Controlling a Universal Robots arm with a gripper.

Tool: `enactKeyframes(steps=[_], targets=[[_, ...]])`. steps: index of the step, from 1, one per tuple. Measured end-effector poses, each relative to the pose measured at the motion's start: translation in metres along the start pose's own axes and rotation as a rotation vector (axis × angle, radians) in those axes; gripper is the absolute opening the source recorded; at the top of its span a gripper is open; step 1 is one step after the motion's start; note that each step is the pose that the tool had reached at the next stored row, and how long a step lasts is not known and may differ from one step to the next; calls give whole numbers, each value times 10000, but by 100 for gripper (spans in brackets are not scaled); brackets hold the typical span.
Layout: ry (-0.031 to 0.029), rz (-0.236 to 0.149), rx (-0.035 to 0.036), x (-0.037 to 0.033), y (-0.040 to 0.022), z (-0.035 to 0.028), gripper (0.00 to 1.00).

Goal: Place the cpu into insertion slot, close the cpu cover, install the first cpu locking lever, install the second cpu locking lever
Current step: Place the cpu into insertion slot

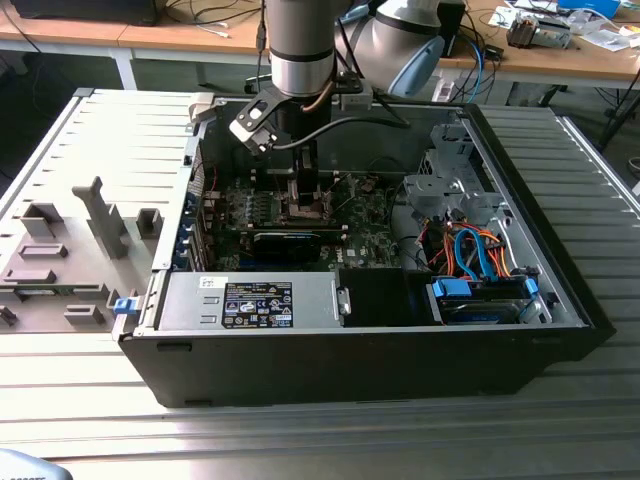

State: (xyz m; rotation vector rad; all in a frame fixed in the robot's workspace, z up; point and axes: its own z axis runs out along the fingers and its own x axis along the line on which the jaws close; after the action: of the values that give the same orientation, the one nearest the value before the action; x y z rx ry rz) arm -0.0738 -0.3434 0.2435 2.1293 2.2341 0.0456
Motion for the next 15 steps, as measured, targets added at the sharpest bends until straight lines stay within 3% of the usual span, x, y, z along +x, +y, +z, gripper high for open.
enactKeyframes(steps=[15], targets=[[0, 0, -1, 20, -1, 40, 55]])
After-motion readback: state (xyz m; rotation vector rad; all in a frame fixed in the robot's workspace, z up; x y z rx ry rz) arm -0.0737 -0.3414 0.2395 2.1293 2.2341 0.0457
